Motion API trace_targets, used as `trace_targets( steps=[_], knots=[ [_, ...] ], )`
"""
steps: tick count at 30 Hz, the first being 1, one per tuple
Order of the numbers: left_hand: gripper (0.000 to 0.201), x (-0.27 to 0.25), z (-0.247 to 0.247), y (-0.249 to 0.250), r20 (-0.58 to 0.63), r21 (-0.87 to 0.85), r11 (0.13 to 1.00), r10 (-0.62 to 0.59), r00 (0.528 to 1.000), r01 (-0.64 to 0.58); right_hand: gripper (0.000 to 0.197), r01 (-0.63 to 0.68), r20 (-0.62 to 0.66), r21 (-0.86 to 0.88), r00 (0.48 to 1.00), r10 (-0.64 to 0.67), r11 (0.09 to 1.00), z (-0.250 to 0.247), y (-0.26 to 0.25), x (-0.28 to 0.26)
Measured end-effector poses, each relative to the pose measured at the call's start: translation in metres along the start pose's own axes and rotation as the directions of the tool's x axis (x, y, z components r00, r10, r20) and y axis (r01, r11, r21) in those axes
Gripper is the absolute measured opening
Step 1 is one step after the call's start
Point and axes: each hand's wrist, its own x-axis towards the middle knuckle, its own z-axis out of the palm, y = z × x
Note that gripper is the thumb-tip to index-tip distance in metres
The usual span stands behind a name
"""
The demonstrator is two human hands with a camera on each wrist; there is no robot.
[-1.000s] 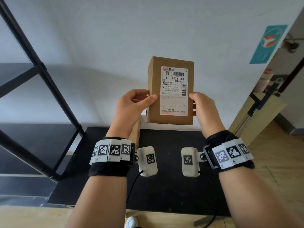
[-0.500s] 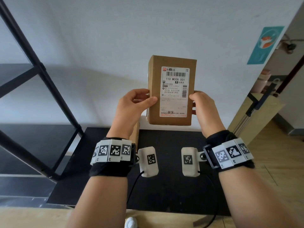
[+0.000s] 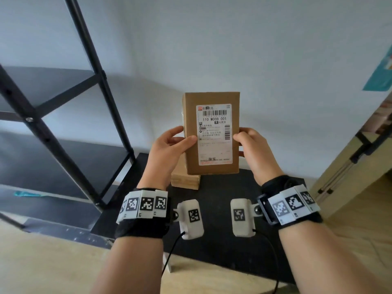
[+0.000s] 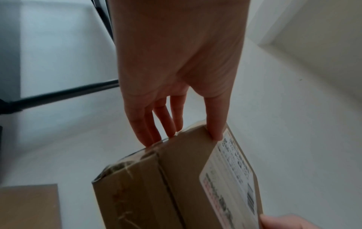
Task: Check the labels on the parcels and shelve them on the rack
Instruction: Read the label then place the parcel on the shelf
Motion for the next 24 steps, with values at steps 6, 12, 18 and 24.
trace_targets(
  steps=[6, 12, 18, 24],
  knots=[
    [0.059, -0.023, -0.066, -0.005, -0.083, -0.024, 0.999, -0.041, 0.996, 0.039, 0.025, 0.003, 0.092, -0.015, 0.996, -0.002, 1.0, 0.061, -0.021, -0.021],
    [0.055, -0.075, -0.159, -0.015, -0.18, -0.049, 0.997, -0.07, 0.981, 0.063, 0.025, -0.013, 0.216, -0.004, 0.976, 0.013, 1.0, 0.142, -0.042, -0.072],
    [0.051, -0.14, -0.259, -0.023, -0.308, -0.065, 0.994, -0.1, 0.946, 0.084, 0.026, 0.012, 0.348, -0.003, 0.937, -0.01, 1.0, 0.229, -0.061, -0.137],
    [0.039, -0.206, -0.35, -0.039, -0.439, -0.109, 0.991, -0.115, 0.891, 0.074, 0.026, 0.054, 0.477, 0.011, 0.877, -0.052, 0.999, 0.316, -0.081, -0.201]
  ],
)
